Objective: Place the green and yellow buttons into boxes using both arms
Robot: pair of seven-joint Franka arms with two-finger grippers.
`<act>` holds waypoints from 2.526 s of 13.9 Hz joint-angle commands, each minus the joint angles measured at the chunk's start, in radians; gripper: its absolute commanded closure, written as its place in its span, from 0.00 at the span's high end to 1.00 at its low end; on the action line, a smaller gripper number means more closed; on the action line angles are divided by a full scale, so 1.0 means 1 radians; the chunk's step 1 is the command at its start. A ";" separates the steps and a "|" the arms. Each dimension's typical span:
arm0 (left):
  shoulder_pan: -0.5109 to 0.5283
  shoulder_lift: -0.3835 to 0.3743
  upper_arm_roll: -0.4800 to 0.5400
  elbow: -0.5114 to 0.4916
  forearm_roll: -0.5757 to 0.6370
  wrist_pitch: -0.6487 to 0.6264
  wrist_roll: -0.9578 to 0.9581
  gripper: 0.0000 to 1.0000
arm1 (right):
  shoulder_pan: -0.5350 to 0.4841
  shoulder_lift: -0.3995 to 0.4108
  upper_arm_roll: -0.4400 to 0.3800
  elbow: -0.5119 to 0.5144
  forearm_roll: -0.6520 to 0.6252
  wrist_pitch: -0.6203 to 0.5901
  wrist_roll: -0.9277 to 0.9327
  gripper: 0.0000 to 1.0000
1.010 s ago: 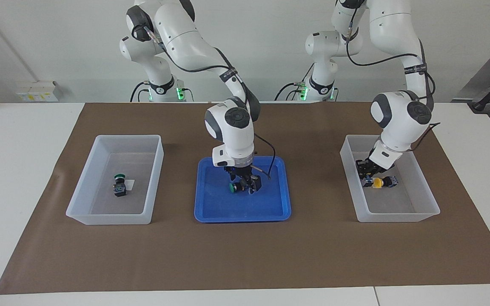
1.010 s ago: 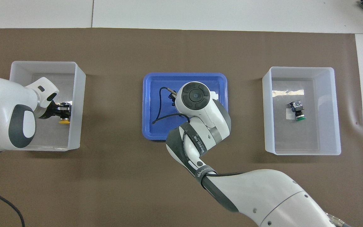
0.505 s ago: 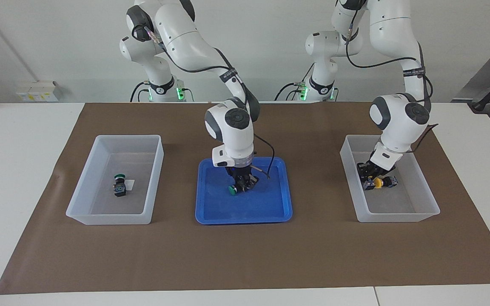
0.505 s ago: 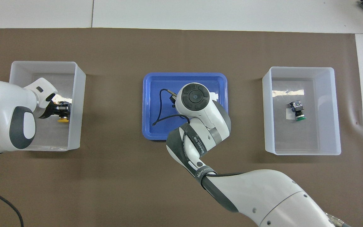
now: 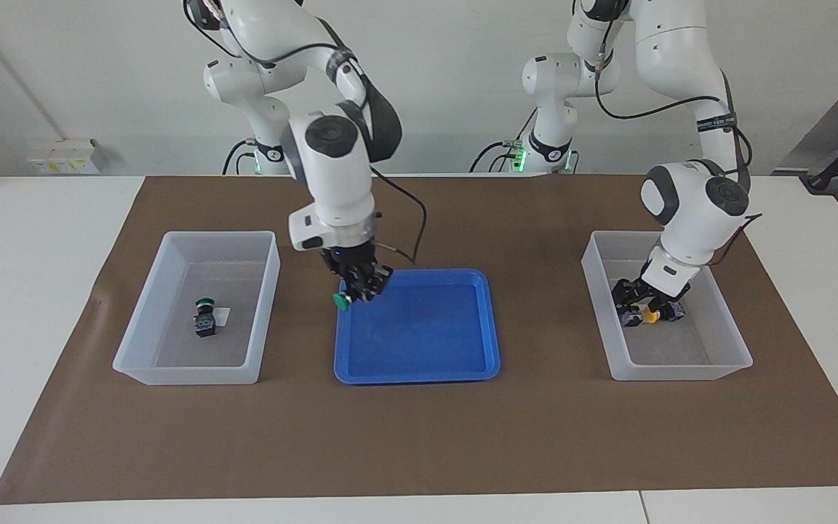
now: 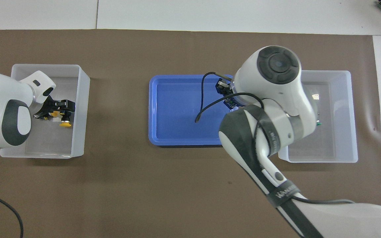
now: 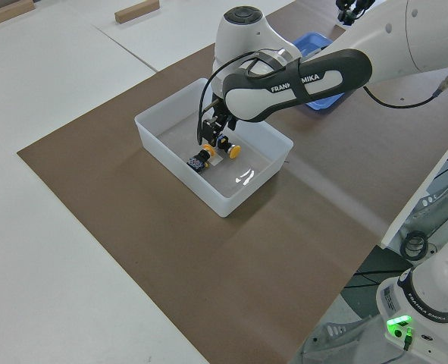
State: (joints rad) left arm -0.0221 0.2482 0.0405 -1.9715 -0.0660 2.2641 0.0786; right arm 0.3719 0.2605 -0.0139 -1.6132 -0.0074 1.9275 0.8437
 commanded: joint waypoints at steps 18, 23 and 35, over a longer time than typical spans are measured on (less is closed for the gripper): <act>-0.108 -0.216 0.001 0.323 0.140 -0.726 -0.051 0.98 | -0.430 -0.133 0.009 -0.579 0.023 0.400 -0.950 1.00; -0.101 -0.307 -0.002 0.158 0.140 -0.562 -0.065 1.00 | -0.419 -0.159 0.011 -0.527 0.024 0.377 -0.850 1.00; 0.044 -0.328 -0.111 0.327 0.121 -0.551 -0.066 1.00 | -0.433 -0.300 -0.004 -0.031 -0.020 -0.303 -0.790 1.00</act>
State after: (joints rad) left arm -0.0034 -0.0828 -0.0488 -1.6602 0.0554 1.7219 0.0193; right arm -0.0490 -0.0364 -0.0163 -1.7070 -0.0152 1.7018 0.0360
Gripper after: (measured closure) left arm 0.000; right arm 0.000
